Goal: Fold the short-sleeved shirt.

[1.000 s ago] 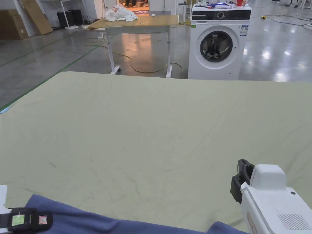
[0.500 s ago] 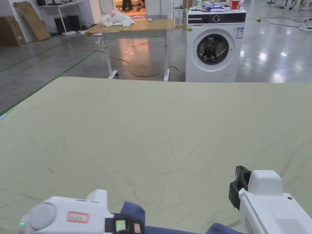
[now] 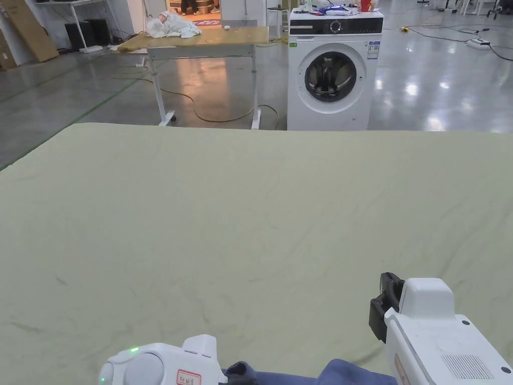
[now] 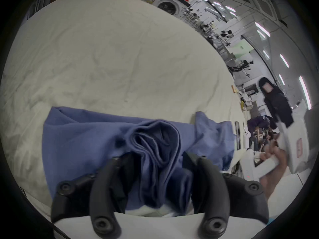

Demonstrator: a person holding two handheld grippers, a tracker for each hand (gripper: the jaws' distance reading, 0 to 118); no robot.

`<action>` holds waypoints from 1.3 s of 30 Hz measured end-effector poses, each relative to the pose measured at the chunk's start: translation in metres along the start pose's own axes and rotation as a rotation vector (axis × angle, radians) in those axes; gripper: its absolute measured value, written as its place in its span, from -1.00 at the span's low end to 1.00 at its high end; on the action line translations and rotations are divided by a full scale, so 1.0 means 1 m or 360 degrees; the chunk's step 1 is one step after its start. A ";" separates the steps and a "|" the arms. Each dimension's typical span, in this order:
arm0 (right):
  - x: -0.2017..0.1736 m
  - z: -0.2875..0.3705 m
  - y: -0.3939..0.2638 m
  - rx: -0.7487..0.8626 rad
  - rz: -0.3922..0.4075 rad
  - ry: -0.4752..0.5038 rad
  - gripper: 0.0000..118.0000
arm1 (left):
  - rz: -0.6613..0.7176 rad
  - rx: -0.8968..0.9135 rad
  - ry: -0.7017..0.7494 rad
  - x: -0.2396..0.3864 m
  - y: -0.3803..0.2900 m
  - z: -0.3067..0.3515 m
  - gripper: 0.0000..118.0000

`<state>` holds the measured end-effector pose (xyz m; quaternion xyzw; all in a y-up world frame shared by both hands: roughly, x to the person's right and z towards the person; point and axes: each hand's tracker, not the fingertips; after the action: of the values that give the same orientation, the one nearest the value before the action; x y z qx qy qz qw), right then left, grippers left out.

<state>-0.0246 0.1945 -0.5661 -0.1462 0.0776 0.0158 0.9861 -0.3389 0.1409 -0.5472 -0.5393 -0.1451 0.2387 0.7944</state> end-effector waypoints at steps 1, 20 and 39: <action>0.000 0.001 0.000 -0.0001 -0.0002 0.0002 -1.00 | 0.0000 0.0017 -0.0025 0.000 0.001 0.010 0.02; 0.007 0.004 -0.008 -0.0031 -0.0012 -0.0004 -1.00 | -0.0240 -0.0111 -0.0024 0.010 -0.030 -0.029 -0.82; 0.009 0.008 0.005 0.0021 0.0008 -0.0008 -1.00 | -0.0045 0.0172 -0.0300 -0.068 -0.011 0.053 0.22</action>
<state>-0.0150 0.2015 -0.5615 -0.1394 0.0757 0.0181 0.9872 -0.4195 0.1431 -0.5155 -0.4688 -0.2137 0.2846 0.8084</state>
